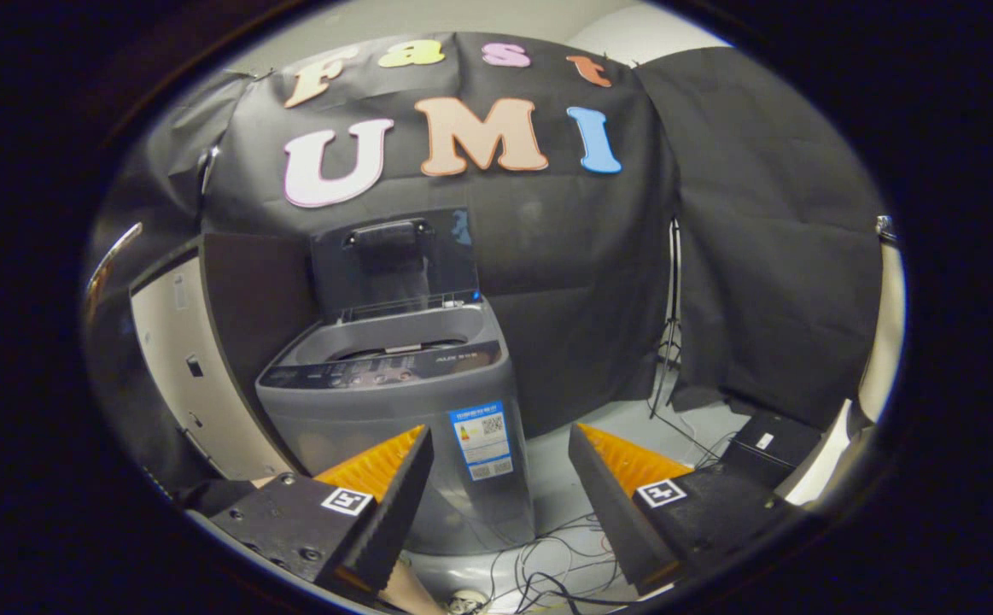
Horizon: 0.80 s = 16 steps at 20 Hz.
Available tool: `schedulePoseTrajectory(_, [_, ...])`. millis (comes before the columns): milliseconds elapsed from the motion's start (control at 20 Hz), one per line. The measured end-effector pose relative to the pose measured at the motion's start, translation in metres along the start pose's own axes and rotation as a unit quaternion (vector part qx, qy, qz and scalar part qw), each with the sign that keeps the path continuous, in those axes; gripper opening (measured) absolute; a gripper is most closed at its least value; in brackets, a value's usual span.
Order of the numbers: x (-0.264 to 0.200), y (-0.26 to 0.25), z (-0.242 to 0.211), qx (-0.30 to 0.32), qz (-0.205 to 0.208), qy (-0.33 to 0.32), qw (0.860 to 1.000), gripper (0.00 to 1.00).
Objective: Put the clothes into the washing machine and then close the washing machine lid.
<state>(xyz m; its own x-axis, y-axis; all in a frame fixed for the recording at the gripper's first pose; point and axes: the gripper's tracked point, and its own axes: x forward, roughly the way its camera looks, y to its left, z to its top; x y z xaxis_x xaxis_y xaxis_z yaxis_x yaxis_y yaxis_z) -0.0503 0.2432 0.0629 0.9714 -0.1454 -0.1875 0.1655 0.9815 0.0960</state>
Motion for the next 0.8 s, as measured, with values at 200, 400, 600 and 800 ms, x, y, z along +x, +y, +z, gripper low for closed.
schedulePoseTrajectory(200, [-0.009, 0.013, 0.012, -0.011, 0.032, -0.037, 0.999, 0.97])
schedulePoseTrajectory(400, [-0.02, 0.031, 0.019, -0.051, 0.059, -0.074, 0.994, 0.97])
schedulePoseTrajectory(600, [-0.023, 0.039, 0.02, -0.051, 0.083, -0.083, 0.992, 0.95])
schedulePoseTrajectory(800, [-0.026, 0.044, 0.023, -0.056, 0.098, -0.09, 0.99, 0.97])
